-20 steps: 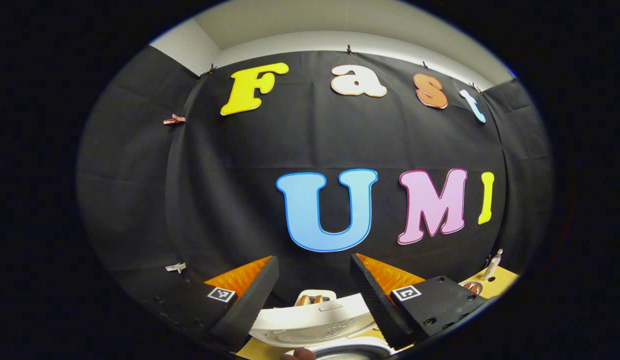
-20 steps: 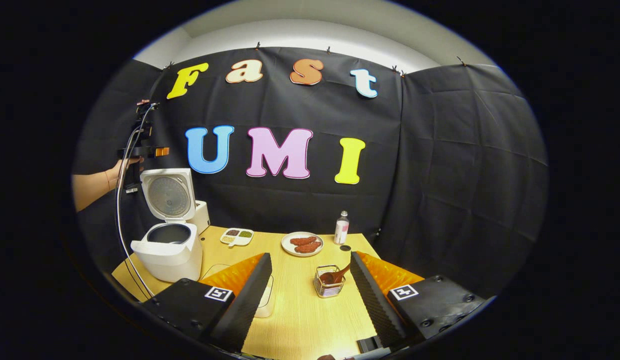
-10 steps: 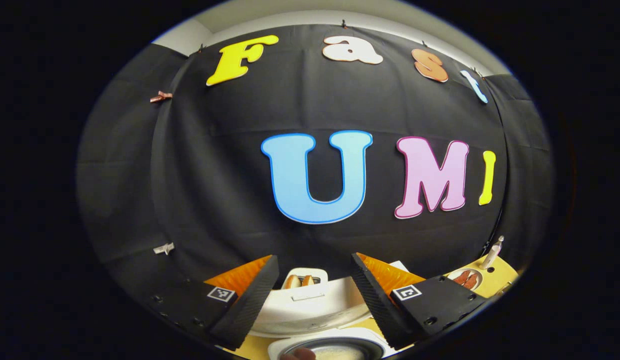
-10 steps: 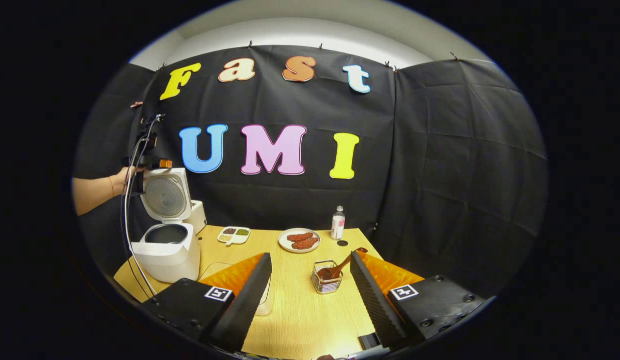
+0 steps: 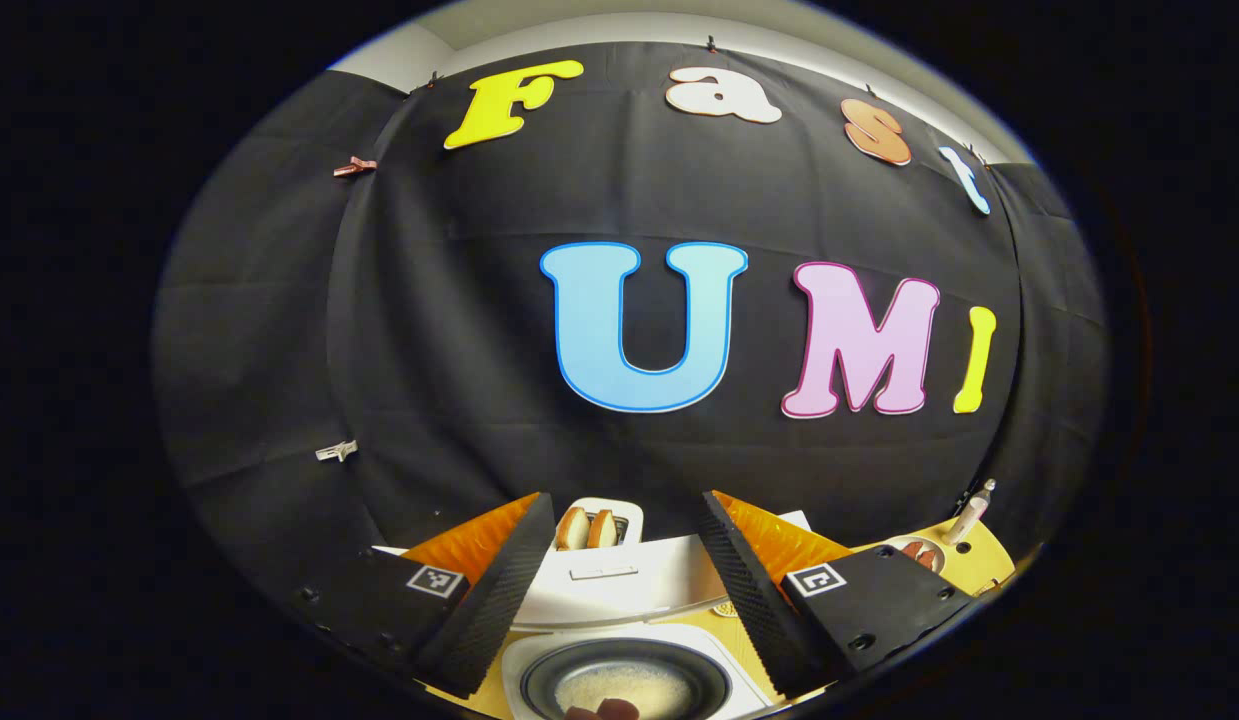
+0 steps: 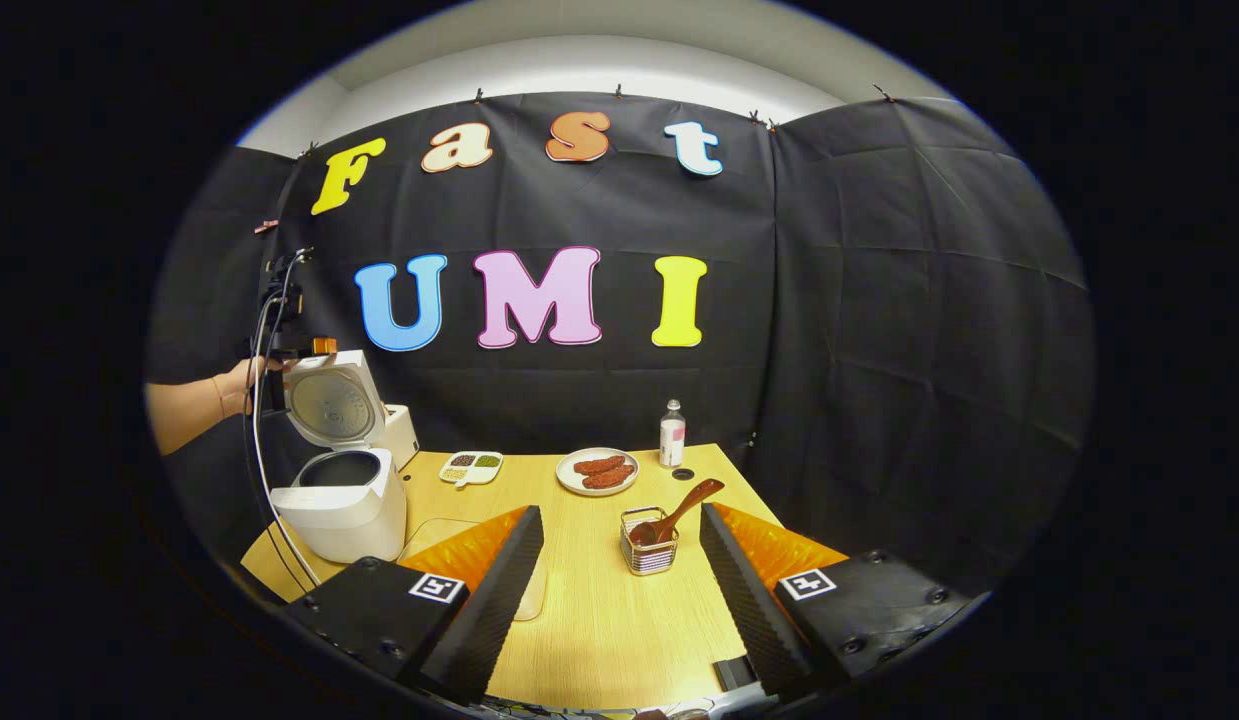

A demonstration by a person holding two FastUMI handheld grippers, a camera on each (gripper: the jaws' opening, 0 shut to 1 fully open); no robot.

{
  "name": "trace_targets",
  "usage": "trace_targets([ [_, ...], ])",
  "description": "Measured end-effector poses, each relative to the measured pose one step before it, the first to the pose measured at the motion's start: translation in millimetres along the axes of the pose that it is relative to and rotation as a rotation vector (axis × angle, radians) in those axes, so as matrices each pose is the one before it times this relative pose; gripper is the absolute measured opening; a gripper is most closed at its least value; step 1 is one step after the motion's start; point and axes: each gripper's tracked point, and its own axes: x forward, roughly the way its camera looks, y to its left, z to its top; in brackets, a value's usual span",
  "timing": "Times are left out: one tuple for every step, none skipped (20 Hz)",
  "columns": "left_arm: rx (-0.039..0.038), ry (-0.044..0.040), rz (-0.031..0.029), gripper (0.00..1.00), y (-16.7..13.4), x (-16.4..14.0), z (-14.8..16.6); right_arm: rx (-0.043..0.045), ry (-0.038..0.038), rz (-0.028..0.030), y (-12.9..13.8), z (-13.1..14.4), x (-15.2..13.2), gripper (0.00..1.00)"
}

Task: Close the left gripper, press the button to open the rice cooker; take a wooden spoon from the chopstick holder with the right hand, scoop a spoonful of rice and pour it into the rice cooker, then put the wooden spoon back into the chopstick holder.

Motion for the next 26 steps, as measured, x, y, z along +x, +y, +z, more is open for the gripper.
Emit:
trace_targets([
  [0.00334, 0.00532, 0.0006, 1.0, -2.17, -9.66, -5.94, -0.00821, -0.00013, 0.002, -3.48, -0.85, -1.02, 0.98],
  [-0.00757, 0.00926, 0.00017, 1.0, -2.52, -9.85, -8.09, -0.00906, -0.00066, 0.00196, -3.48, -0.28, -0.85, 0.98],
  [-0.00866, 0.01045, 0.00206, 1.0, -2.18, -9.55, -6.93, -0.00625, 0.00024, 0.00216, -2.31, -0.42, 0.63, 0.98],
  [-0.00942, 0.01785, 0.00336, 1.0, -2.57, -8.83, -10.37, -0.00195, 0.00044, 0.00524, -1.41, 0.08, 0.39, 0.98],
  [-0.00221, 0.01864, 0.00562, 1.0, -2.62, -8.16, -10.1, 0.00213, 0.00157, 0.00605, -0.55, 0.13, 0.3, 0.98],
  [-0.0045, 0.02415, 0.00603, 1.0, -2.27, -7.85, -12.77, 0.00405, 0.0032, 0.00628, -0.68, -0.39, 0.66, 0.98],
  [-0.00113, 0.01947, 0.00816, 1.0, -2.06, -5.63, -11.56, 0.00403, 0.00045, 0.00583, -0.66, -0.27, 0.93, 0.98],
  [0.00063, 0.02392, 0.0068, 1.0, -1.57, -3.5, -12.59, 0.00257, -0.00184, 0.00382, -0.89, 1.18, -0.18, 0.98],
  [-0.00153, 0.02772, 0.00345, 1.0, -2.4, -2.42, -14.36, -0.00037, 0.00019, 0.00463, -0.86, 0.49, 0.59, 0.98],
  [-0.01237, 0.04266, 0.00311, 1.0, -2.11, 0.1, -18.76, -0.00329, -0.00082, 0.0019, -1.67, 0.31, 0.27, 0.98],
  [-0.01521, 0.04202, 0.00302, 1.0, -1.14, 1.63, -18.19, -0.00525, -0.00165, 0.00228, -1.16, 0.36, -0.71, 0.98],
  [-0.01211, 0.02354, 0.00284, 1.0, 0.54, 1.18, -13.91, -0.00704, 0.00019, 0.0016, -1.09, -0.19, -0.23, 0.98],
  [-0.01036, 0.00516, 0.00116, 1.0, -0.02, 1.59, -10.14, -0.00879, 0.00326, -0.00017, -2.04, -0.89, -0.69, 0.98],
  [-0.00562, 0.00231, 0.00609, 1.0, 0.6, 1.33, -8.23, -0.00689, 0.00134, -0.00035, -1.48, -0.74, -1.35, 0.98],
  [0.00498, -0.00578, 0.0057, 1.0, 1.04, 0.85, -5.4, -0.0029, 0.0016, -0.00144, -1.53, -0.58, -1.29, 0.98],
  [0.00656, -0.00485, 0.00381, 1.0, -1.44, 1.16, -5.72, -0.00104, 0.00403, 0.00056, -1.08, -1.01, -0.95, 0.98],
  [0.01433, -0.00458, 0.00484, 0.98, 0.18, 1.16, -3.3, -0.00156, 0.0044, -0.00184, -0.59, -2.22, -1.21, 0.98],
  [0.01711, -0.00081, 0.0056, 0.96, 1.03, 3.13, -5.09, -0.00148, 0.00126, -0.00098, -0.61, -0.8, -1.0, 0.98],
  [0.01674, -0.0036, 0.00684, 0.96, -0.2, 0.25, -1.72, -0.00066, 0.00033, 0.00148, 0.2, 0.25, -0.5, 0.98],
  [0.01088, -0.00815, 0.0066, 0.96, 1.05, -0.72, -0.33, -0.00053, 0.0025, 0.00074, 0.04, -0.85, 0.2, 0.98],
  [0.00082, -0.00671, 0.00486, 0.96, -0.01, 0.42, -0.68, 0.00038, 0.00126, 0.00129, 0.08, 0.0, -0.51, 0.98],
  [-0.00453, -0.00121, 0.00212, 0.96, 0.39, 0.6, -2.66, 0.00057, -0.00138, 0.00054, 0.67, 1.17, -0.39, 0.98],
  [-0.00397, 0.00484, 0.00031, 0.97, -0.67, 1.01, -2.66, -0.00007, -0.00081, -0.00129, 0.14, 0.15, -0.7, 0.98],
  [-0.00021, 0.00549, -0.00046, 0.97, -0.86, -0.29, -4.04, 0.00043, 0.00068, 0.0004, 0.63, -0.01, 0.31, 0.98],
  [0.00617, 0.00848, -0.00087, 0.97, 0.2, 0.93, -3.82, 0.00199, 0.00045, -0.00044, 0.78, -0.33, 0.26, 0.98],
  [0.00735, 0.00994, -0.00222, 0.97, -0.27, 0.71, -4.96, 0.0025, 0.00102, 0.00197, 1.36, -0.5, 0.37, 0.98],
])
